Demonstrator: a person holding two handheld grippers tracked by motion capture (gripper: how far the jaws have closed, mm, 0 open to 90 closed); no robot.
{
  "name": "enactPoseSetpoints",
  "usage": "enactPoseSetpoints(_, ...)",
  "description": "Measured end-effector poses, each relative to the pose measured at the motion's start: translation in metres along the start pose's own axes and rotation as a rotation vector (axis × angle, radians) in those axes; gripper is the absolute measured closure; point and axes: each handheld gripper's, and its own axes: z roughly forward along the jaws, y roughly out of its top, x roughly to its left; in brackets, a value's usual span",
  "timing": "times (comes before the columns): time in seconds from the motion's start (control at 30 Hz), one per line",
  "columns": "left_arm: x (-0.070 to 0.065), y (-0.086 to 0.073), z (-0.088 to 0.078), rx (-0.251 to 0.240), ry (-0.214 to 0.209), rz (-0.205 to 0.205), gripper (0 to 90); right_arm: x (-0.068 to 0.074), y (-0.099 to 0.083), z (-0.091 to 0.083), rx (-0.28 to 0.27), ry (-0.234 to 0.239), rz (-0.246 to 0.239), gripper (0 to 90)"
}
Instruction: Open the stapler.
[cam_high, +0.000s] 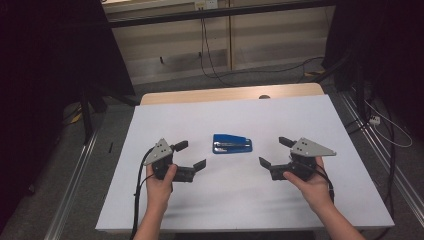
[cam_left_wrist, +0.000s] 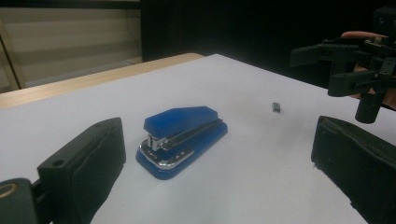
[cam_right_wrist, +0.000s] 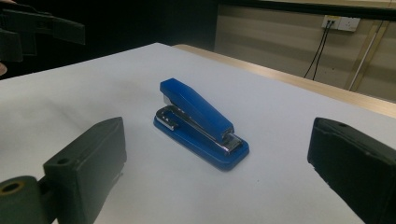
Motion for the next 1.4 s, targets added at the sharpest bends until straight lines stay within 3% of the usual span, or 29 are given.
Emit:
enactPoseSetpoints(0.67, 0.003, 0.003, 0.021, 0.017, -0.019, -0.005, 2.9, 0.008, 0.009, 0.027, -0.001, 0.029, -0.002, 5.2)
enactPoseSetpoints(0.87, 0.003, 0.004, 0.028, -0.001, -0.034, -0.024, 2.9, 0.012, 0.01, 0.036, 0.004, 0.04, -0.005, 5.6)
enactPoseSetpoints(1.2, 0.007, 0.005, 0.039, 0.023, -0.026, -0.022, 3.0, 0.018, 0.014, 0.05, 0.016, 0.055, -0.008, 6.2)
enactPoseSetpoints(1.4, 0.009, 0.006, 0.044, 0.028, -0.021, -0.018, 3.0, 0.02, 0.017, 0.057, 0.028, 0.064, -0.023, 11.1)
